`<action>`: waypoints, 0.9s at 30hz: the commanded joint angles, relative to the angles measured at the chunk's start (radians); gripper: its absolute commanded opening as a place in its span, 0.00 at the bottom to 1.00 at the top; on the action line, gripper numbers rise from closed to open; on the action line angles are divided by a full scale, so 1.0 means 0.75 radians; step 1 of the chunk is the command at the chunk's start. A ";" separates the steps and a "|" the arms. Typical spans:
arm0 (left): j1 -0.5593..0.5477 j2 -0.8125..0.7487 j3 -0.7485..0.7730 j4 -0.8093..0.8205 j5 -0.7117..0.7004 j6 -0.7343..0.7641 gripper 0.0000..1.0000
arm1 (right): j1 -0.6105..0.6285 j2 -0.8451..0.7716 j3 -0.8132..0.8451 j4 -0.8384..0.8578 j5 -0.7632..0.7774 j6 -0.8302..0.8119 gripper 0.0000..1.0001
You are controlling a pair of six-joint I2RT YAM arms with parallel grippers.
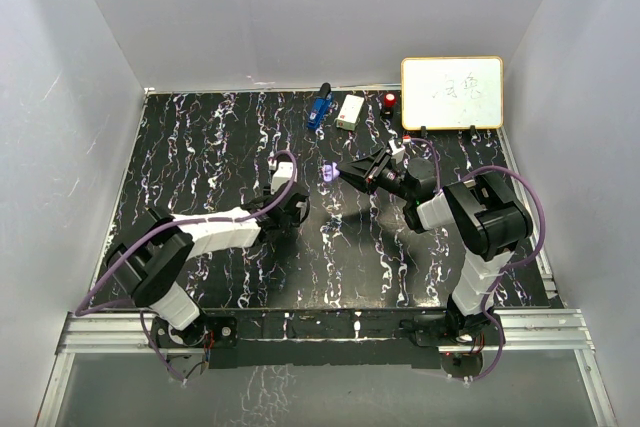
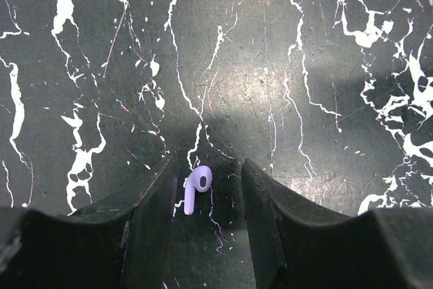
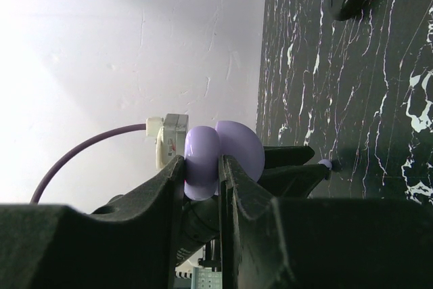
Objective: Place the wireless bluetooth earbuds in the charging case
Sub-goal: Pick up the earbud from the center of the board.
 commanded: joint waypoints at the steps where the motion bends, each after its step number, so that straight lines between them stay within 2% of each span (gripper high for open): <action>1: -0.007 0.006 0.046 -0.080 0.000 -0.024 0.41 | -0.006 -0.056 0.006 0.062 -0.003 -0.020 0.00; 16: -0.005 0.063 0.078 -0.150 -0.009 -0.052 0.39 | -0.007 -0.049 0.004 0.070 -0.004 -0.020 0.00; 19: -0.004 0.069 0.078 -0.149 -0.004 -0.053 0.35 | -0.006 -0.049 0.004 0.070 -0.004 -0.020 0.00; 27: 0.000 0.080 0.085 -0.173 0.016 -0.061 0.32 | -0.006 -0.050 0.001 0.073 -0.004 -0.018 0.00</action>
